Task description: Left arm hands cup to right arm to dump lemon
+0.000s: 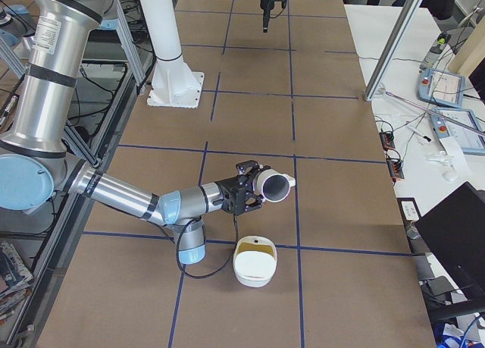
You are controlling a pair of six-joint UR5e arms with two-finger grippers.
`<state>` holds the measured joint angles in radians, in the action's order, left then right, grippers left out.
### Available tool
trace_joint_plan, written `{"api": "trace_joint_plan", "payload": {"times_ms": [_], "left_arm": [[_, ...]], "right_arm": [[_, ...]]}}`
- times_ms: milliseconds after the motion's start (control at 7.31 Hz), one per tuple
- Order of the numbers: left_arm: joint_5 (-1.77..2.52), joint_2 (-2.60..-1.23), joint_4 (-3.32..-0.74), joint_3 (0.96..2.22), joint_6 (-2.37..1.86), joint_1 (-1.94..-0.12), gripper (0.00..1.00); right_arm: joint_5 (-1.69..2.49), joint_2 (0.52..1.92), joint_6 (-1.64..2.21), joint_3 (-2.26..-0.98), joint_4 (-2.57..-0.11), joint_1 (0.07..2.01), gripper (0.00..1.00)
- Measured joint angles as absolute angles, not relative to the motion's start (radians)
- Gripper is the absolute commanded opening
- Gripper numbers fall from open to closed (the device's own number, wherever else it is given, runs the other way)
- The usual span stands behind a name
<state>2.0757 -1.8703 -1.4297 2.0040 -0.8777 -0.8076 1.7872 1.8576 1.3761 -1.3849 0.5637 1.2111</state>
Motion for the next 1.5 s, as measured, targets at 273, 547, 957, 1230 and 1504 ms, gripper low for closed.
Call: {"api": "trace_joint_plan", "payload": {"times_ms": [273, 547, 957, 1230, 1504], "left_arm": [[2.08, -1.881, -1.43, 2.001, -0.913, -0.806, 1.0], [2.082, -1.929, -1.426, 1.988, -0.962, -0.796, 1.0], [2.114, -2.005, -1.342, 1.982, -0.968, -0.775, 1.0], [2.132, -2.042, -1.298, 1.98, -0.971, -0.774, 1.0], [2.135, -2.056, -1.289, 1.976, -0.975, -0.773, 1.0]], "right_arm": [[1.892, 1.852, 1.077, -1.436, 0.417, 1.234, 0.05], [1.96, 1.836, 0.743, -1.486, 0.287, 1.252, 0.07], [1.966, 1.752, 0.547, -1.586, 0.045, 1.16, 0.08], [1.92, 1.637, 0.542, -1.614, -0.096, 1.077, 0.1], [1.772, 1.535, 0.546, -1.624, -0.186, 0.956, 0.13]]}}
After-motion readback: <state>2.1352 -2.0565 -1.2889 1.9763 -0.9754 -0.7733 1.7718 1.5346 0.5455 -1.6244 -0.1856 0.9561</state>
